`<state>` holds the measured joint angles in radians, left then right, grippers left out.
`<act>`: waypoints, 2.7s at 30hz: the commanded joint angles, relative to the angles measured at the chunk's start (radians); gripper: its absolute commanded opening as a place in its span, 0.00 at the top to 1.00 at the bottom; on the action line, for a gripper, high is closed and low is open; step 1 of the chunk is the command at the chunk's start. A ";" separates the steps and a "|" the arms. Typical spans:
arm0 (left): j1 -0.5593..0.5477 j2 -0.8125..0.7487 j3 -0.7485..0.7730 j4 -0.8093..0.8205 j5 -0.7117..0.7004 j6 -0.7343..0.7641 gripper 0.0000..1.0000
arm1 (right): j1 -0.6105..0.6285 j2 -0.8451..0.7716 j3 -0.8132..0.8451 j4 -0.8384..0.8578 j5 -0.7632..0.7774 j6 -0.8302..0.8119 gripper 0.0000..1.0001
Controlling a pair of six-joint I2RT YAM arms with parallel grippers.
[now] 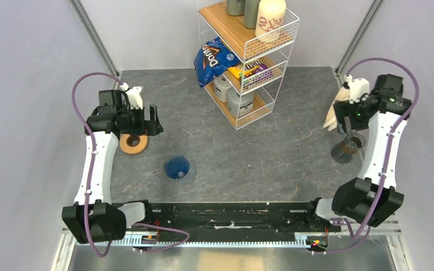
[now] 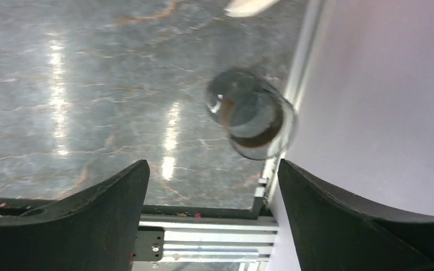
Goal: Place the coffee filter in the dripper
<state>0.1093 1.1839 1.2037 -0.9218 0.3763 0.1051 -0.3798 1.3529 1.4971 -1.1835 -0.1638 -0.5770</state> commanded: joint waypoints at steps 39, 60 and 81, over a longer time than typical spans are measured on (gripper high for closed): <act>-0.016 0.043 0.070 0.044 0.008 -0.025 0.00 | -0.216 0.339 -0.058 0.287 0.116 -0.335 0.59; -0.016 0.057 0.056 0.064 0.043 -0.049 0.00 | -0.125 0.284 -0.075 0.018 -0.216 -0.273 0.58; -0.016 0.020 0.033 0.066 0.111 -0.034 0.00 | -0.154 0.184 -0.258 -0.187 -0.356 -0.694 0.49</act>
<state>0.0975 1.2297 1.2339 -0.8841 0.4469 0.0864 -0.5350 1.5948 1.3083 -1.2945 -0.4580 -1.1240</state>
